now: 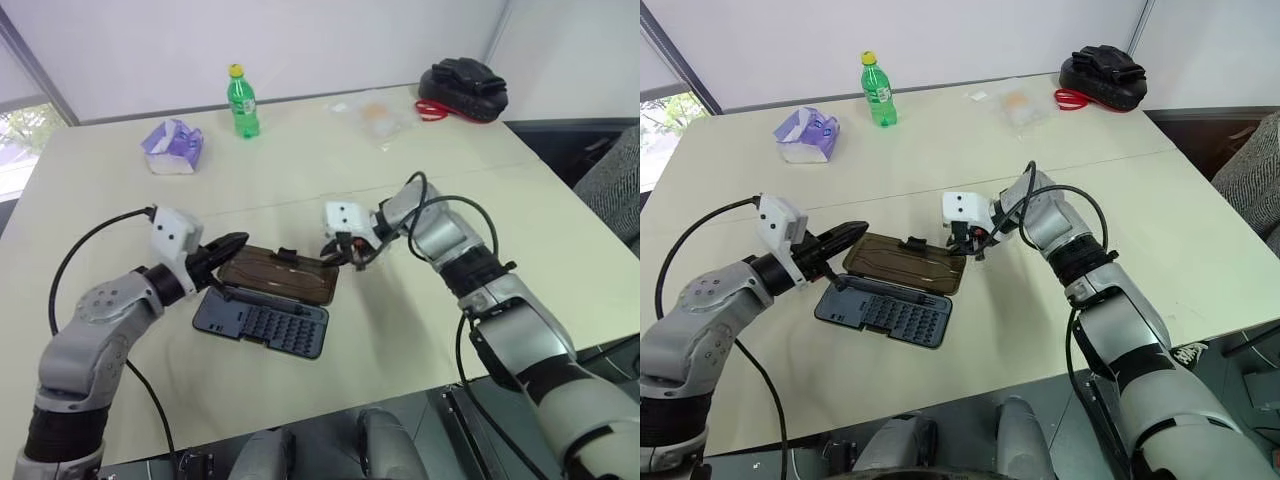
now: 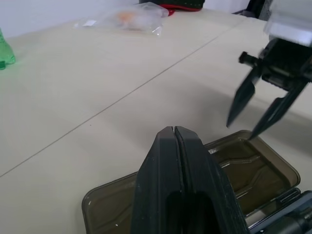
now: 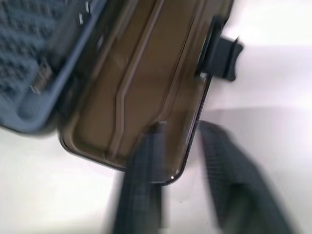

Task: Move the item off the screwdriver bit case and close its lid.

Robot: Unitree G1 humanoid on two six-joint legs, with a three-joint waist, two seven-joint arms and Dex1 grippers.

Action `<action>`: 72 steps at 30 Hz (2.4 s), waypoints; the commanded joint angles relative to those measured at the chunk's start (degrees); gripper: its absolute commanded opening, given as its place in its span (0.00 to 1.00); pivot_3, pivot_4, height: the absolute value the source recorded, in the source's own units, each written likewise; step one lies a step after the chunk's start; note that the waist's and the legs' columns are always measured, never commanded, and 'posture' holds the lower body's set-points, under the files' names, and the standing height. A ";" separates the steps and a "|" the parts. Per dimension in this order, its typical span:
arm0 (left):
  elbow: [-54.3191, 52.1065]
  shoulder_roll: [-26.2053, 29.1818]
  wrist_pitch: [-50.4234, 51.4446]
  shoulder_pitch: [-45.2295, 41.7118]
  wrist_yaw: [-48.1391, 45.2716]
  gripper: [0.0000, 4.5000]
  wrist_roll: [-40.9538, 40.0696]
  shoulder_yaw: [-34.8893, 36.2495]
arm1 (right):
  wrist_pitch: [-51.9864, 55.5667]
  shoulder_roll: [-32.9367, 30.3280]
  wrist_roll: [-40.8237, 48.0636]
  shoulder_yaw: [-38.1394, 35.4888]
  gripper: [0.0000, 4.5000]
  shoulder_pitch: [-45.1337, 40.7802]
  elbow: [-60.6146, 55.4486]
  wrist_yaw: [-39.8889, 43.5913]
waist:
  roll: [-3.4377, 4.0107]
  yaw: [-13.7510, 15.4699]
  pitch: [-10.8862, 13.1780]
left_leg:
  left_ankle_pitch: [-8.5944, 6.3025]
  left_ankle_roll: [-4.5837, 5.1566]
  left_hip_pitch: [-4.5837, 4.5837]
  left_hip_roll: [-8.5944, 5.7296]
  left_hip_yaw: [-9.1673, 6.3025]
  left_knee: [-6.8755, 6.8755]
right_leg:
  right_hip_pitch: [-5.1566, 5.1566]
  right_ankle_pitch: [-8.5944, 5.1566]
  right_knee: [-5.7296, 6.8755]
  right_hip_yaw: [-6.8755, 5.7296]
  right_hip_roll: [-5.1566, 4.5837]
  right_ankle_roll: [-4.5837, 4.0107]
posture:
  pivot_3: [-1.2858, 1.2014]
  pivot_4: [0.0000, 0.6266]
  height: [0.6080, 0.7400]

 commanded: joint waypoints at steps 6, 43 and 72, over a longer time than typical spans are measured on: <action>-0.46 -0.17 -1.40 -1.16 -0.97 0.00 0.51 0.23 | 29.14 2.44 1.99 -5.62 0.65 -1.80 -11.08 -14.37 | 0.00 0.05 0.00 | 0.00 0.00 -0.05 -0.01 -0.01 0.02 | -0.04 0.00 0.01 0.00 -0.02 0.00 | 0.52 0.24 1.00; -1.02 -0.68 -1.13 -0.49 -1.63 0.00 1.26 0.44 | 35.70 0.73 4.93 3.62 0.14 7.63 -16.72 -28.30 | -0.02 -0.03 -0.02 | 0.00 0.00 -0.23 -0.04 -0.01 0.10 | -0.14 0.00 0.03 -0.05 -0.05 0.00 | 0.52 0.24 1.00; -0.78 -1.41 -2.27 -0.30 -0.73 0.00 1.86 0.77 | -14.39 -9.98 -5.89 16.33 0.00 4.37 -8.76 -8.21 | -0.08 0.33 -0.05 | 0.00 0.00 -0.18 -0.06 -0.01 0.14 | -0.05 0.01 -0.02 -0.08 -0.05 0.00 | 0.52 0.24 1.00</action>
